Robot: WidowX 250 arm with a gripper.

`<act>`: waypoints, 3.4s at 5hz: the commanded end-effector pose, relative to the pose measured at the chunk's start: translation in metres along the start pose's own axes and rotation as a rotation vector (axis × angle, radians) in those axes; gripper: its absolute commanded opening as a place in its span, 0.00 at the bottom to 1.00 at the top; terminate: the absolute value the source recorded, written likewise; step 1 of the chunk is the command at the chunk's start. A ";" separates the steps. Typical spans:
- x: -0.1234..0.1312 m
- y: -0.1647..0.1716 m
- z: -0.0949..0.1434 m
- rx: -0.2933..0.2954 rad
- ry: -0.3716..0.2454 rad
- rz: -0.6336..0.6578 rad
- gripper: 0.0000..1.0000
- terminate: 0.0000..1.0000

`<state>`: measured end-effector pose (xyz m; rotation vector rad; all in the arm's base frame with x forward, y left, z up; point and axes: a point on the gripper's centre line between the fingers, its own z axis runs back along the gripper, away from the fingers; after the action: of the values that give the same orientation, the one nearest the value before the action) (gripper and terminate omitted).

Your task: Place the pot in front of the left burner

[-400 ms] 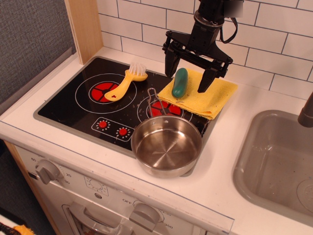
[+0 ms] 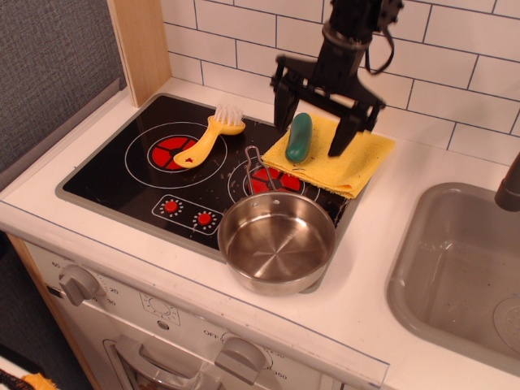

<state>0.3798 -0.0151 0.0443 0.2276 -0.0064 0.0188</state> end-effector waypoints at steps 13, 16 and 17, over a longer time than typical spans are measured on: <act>-0.134 -0.056 -0.014 -0.089 -0.017 -0.142 0.00 0.00; -0.118 -0.002 0.054 -0.108 -0.192 0.062 0.00 0.00; -0.111 0.052 0.060 -0.112 -0.196 0.201 0.00 0.00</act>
<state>0.2675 0.0200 0.0977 0.1182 -0.1651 0.2050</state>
